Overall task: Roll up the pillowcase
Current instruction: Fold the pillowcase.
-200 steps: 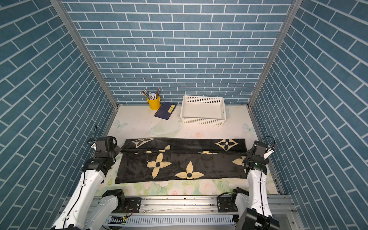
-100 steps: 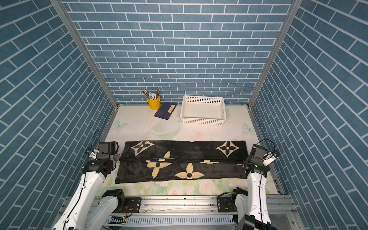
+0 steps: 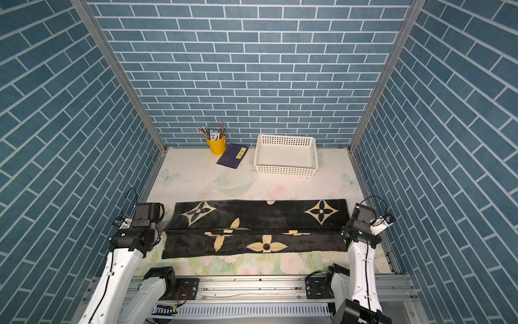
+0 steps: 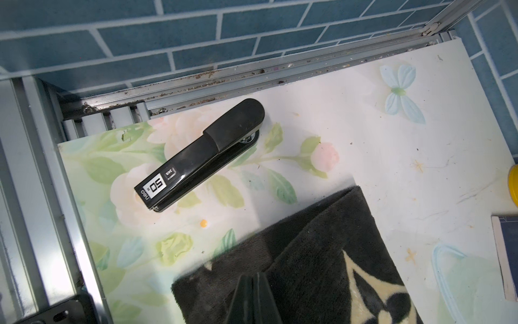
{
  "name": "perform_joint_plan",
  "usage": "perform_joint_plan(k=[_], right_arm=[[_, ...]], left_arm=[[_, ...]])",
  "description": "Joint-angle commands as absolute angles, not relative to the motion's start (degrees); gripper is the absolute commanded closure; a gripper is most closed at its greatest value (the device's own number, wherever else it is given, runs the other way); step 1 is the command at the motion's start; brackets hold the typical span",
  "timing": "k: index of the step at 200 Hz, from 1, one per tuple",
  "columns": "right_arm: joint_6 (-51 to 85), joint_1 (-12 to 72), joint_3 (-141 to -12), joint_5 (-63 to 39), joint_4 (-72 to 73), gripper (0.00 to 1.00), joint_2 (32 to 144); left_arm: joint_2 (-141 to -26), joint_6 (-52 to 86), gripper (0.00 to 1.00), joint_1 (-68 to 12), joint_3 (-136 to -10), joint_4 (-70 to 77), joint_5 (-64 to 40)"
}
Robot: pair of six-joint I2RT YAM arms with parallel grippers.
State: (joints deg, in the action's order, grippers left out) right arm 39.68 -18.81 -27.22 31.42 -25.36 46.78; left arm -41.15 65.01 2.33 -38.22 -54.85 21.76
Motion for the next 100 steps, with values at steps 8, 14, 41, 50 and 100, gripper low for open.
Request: perform_joint_plan(k=[8,14,41,50,100], right_arm=[[42.5,-19.0,-26.5,37.0,-25.7,1.0,47.3],[42.6,-19.0,-26.4,37.2,-25.7,1.0,47.3],[43.2,-18.9,-25.8,37.3,-25.6,1.0,47.4],[43.5,-18.9,-25.7,37.6,-25.7,1.0,47.3],[44.3,-19.0,-25.6,38.0,-26.1,1.0,47.1]], left_arm=[[-40.7,67.2,1.0,2.6,-36.4,-57.4,25.7],[-40.9,67.5,1.0,2.6,-36.5,-57.6,25.7],[-41.3,67.8,1.0,2.6,-36.2,-58.2,25.6],[-41.2,67.8,1.0,2.6,-36.3,-58.6,25.9],[-39.2,72.1,0.99,2.6,-35.8,-60.5,24.9]])
